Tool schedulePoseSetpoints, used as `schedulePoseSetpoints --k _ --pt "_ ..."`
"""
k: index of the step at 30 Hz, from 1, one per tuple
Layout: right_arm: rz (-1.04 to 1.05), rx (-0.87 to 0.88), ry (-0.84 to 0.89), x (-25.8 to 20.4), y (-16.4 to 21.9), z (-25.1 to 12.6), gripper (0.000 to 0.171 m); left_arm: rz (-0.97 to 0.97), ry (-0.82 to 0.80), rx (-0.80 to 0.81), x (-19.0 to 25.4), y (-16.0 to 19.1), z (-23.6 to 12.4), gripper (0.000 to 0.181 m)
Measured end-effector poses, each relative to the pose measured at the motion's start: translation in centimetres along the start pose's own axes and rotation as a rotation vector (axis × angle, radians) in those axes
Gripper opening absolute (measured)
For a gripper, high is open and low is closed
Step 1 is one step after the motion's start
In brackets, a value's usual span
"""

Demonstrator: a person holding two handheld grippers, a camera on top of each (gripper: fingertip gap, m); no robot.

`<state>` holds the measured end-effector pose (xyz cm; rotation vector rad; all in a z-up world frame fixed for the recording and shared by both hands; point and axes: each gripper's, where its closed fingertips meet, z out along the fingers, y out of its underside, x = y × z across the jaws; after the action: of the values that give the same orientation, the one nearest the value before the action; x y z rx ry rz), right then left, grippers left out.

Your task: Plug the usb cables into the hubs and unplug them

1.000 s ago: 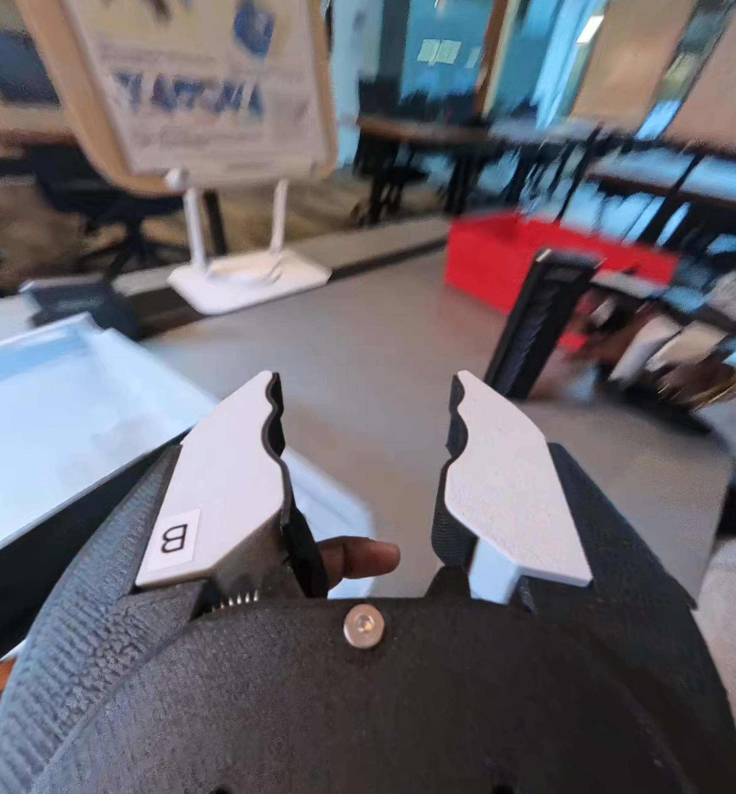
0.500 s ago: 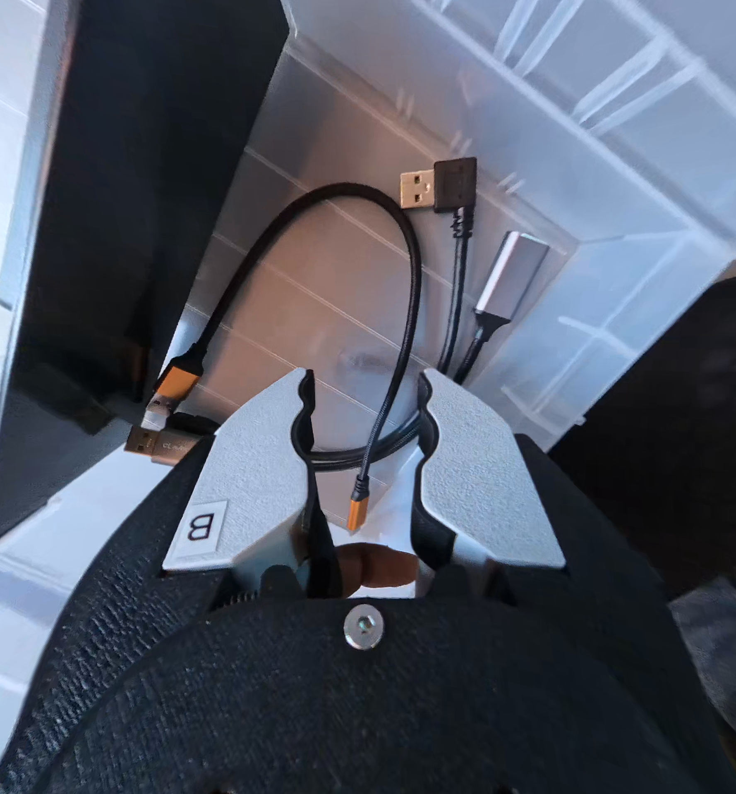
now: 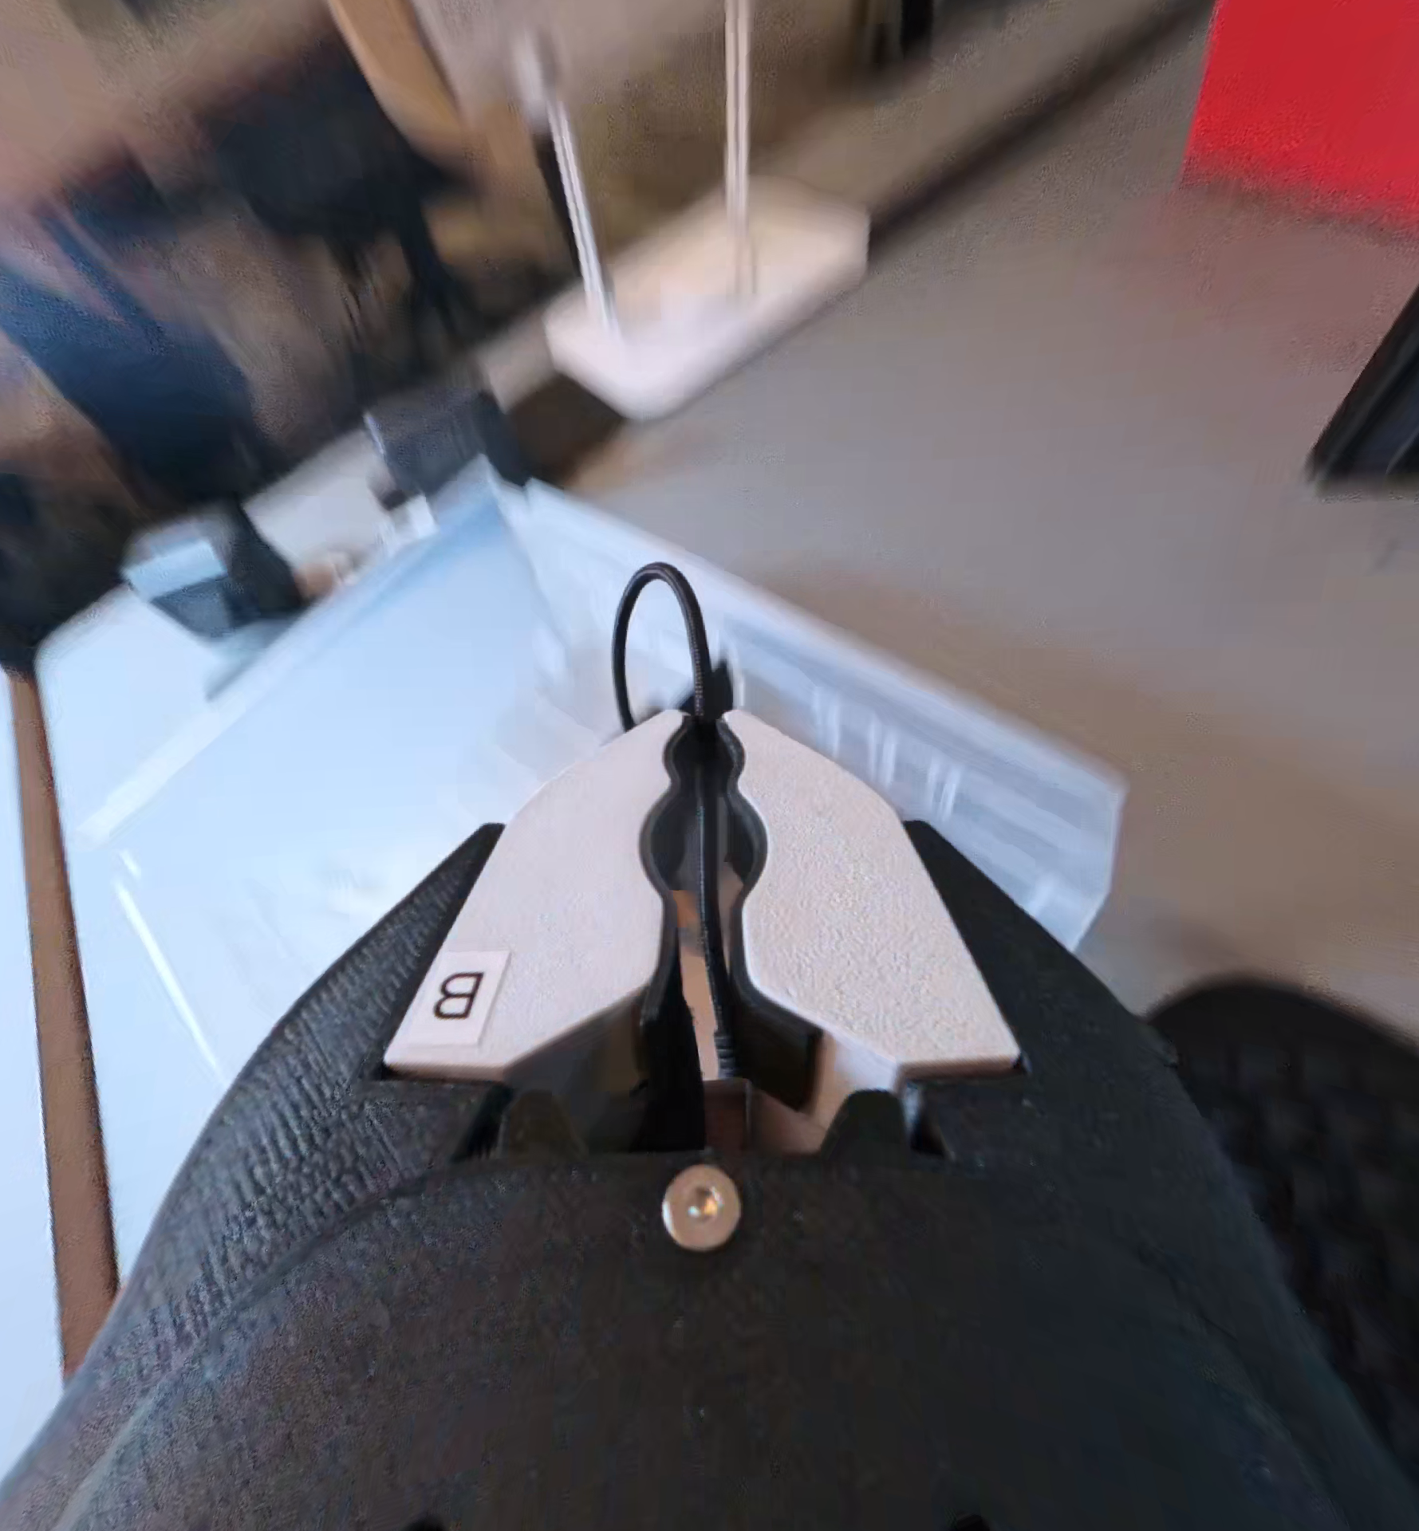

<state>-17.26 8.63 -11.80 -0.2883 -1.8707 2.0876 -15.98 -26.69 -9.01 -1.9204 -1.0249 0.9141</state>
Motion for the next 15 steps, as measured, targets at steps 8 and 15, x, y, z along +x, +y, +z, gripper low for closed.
schedulePoseSetpoints --k 8,15 --pt "-0.036 0.014 0.003 -0.3 -0.4 -0.2 0.114 -0.430 0.222 0.880 6.4 -11.4 -3.7 0.004" --pt "-0.192 0.379 0.137 -1.7 -7.0 -1.5 0.087 -1.060 0.489 1.090 9.1 -11.2 -0.2 0.004"
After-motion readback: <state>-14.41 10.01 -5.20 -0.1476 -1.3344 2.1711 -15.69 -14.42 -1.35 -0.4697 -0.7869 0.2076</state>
